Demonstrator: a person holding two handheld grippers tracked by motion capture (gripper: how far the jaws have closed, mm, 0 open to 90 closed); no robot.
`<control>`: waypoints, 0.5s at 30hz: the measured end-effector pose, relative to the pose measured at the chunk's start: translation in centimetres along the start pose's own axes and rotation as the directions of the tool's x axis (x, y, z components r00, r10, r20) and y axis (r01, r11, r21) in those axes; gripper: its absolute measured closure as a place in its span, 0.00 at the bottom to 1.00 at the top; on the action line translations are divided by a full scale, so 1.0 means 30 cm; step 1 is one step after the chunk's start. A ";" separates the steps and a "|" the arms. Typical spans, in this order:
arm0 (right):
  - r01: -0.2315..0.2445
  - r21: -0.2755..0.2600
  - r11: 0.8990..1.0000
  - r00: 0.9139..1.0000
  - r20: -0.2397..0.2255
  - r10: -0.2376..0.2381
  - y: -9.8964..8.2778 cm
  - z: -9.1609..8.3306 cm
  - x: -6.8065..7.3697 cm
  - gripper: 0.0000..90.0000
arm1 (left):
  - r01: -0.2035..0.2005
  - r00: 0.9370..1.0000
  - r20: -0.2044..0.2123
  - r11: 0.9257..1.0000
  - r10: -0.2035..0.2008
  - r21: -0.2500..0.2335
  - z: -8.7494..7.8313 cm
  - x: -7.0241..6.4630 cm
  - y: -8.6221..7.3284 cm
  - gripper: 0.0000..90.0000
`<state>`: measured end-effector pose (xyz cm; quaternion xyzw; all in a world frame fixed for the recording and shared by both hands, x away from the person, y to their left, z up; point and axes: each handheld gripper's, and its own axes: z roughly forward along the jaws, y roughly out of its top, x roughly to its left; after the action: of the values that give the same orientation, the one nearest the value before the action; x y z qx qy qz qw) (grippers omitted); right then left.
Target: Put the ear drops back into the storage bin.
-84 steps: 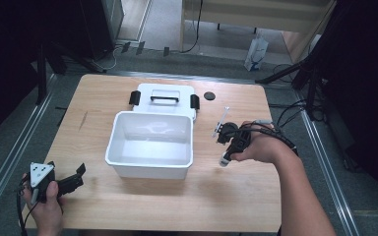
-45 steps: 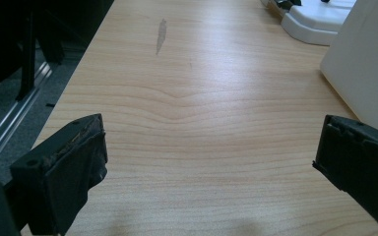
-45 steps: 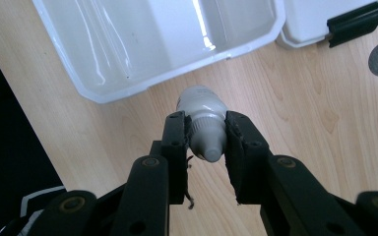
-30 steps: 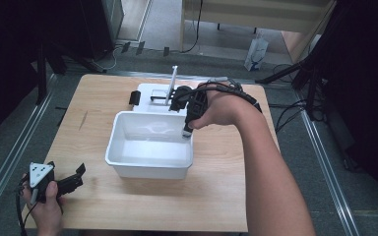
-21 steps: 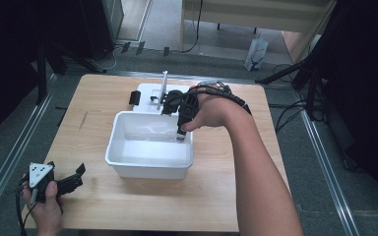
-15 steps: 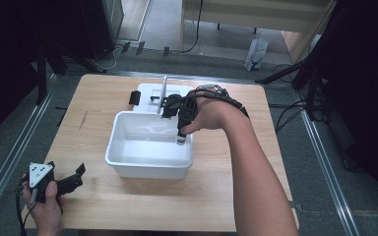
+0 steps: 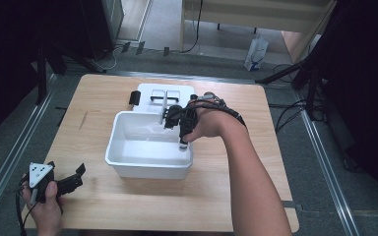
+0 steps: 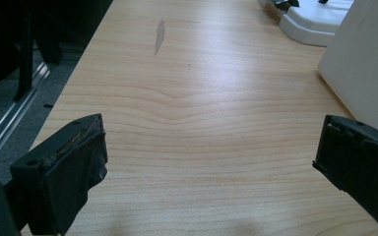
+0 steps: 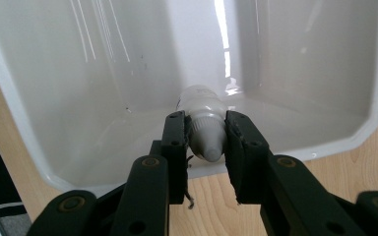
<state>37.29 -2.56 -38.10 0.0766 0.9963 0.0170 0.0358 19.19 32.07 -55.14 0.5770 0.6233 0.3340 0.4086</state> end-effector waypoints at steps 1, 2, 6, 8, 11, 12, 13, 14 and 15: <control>0.003 -0.001 1.000 1.000 -0.001 -0.003 -0.003 0.010 -0.001 0.80 | 0.000 1.000 0.000 1.000 0.000 0.000 0.000 0.000 0.000 0.00; 0.003 -0.001 1.000 1.000 -0.001 -0.003 -0.003 0.010 -0.001 0.80 | 0.000 1.000 0.000 1.000 0.000 0.000 0.000 0.000 0.000 0.00; 0.046 -0.015 0.999 0.999 0.011 -0.046 -0.017 0.046 -0.004 0.80 | 0.001 1.000 0.000 1.000 -0.001 0.000 0.000 0.000 0.000 0.00; 0.051 -0.023 0.998 0.999 0.012 -0.050 -0.020 0.057 -0.003 0.80 | 0.000 1.000 0.001 1.000 0.000 0.000 0.000 0.000 0.000 0.00; 0.068 -0.027 0.997 0.998 0.017 -0.067 -0.023 0.079 -0.001 0.80 | -0.002 1.000 0.002 1.000 0.002 -0.001 0.000 0.000 0.000 0.00; 0.066 -0.028 0.997 0.998 0.020 -0.065 -0.023 0.086 0.000 0.80 | -0.002 1.000 0.002 1.000 0.002 -0.001 0.000 0.000 0.000 0.00; 0.068 -0.032 0.997 0.997 0.024 -0.067 -0.024 0.095 0.000 0.80 | -0.001 1.000 0.002 1.000 0.001 0.000 -0.001 0.000 0.000 0.00; 0.070 -0.033 0.997 0.997 0.026 -0.069 -0.024 0.101 0.000 0.80 | -0.001 1.000 0.001 1.000 0.001 -0.001 -0.001 0.000 0.000 0.00; 0.062 -0.035 0.997 0.998 0.025 -0.061 -0.024 0.106 0.001 0.80 | -0.002 1.000 0.002 1.000 0.002 -0.001 0.000 0.000 0.000 0.00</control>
<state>37.38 -3.18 -41.30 0.0453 0.9972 0.0327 0.0498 19.18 32.06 -55.15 0.5778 0.6222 0.3339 0.4093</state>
